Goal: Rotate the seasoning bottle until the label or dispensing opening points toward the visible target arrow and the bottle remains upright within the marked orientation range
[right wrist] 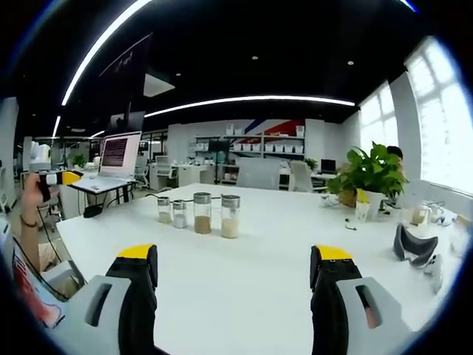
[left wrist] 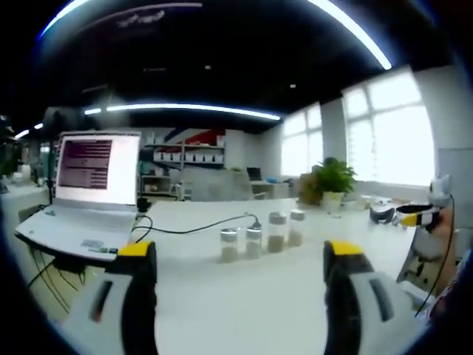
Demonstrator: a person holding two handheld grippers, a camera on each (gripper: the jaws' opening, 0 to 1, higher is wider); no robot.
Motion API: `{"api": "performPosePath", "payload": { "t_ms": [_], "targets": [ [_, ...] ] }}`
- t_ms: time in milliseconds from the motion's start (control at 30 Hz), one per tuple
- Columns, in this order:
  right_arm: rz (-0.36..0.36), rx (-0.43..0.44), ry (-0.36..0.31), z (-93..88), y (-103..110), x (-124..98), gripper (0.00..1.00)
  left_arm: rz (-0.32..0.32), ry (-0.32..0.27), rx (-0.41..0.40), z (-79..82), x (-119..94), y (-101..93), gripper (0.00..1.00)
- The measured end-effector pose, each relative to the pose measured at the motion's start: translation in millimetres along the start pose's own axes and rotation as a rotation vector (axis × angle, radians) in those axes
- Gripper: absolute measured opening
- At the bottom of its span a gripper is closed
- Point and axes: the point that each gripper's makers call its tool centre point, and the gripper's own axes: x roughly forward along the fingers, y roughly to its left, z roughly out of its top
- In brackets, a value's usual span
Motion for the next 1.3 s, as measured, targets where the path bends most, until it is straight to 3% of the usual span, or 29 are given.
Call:
{"api": "performPosePath", "payload": {
  "t_ms": [100,200,300,500,633,867,1000,1300],
  "targets": [
    [0.016,0.007,-0.008,1.7,3.7,4.8,0.87,0.008,0.014,0.001,-3.0,0.6,2.3,0.99],
    [-0.066,-0.014,-0.07,15.1,-9.4,6.3,0.87,0.015,0.019,0.012,-3.2,0.7,3.5,0.99],
    [-0.07,-0.031,-0.057,19.6,-11.1,9.5,0.87,0.042,-0.004,0.017,1.1,-0.9,6.9,0.98],
    [-0.024,-0.029,-0.029,20.3,-3.2,23.3,0.87,0.037,0.012,0.016,-2.3,-0.6,6.7,0.99],
    [0.005,0.01,-0.039,23.9,3.3,39.3,0.87,0.017,-0.027,0.033,4.8,2.2,1.5,1.0],
    [0.036,0.014,-0.028,24.7,14.8,65.9,0.87,-0.002,0.003,0.026,-2.2,7.9,0.6,1.0],
    [-0.008,-0.026,-0.014,23.3,12.0,78.6,0.86,0.003,0.012,0.025,-3.8,8.0,1.7,1.0],
    [0.068,0.011,0.022,15.0,24.9,112.7,0.83,-0.024,0.028,0.013,-7.7,11.3,-4.7,1.0]
  ]
}}
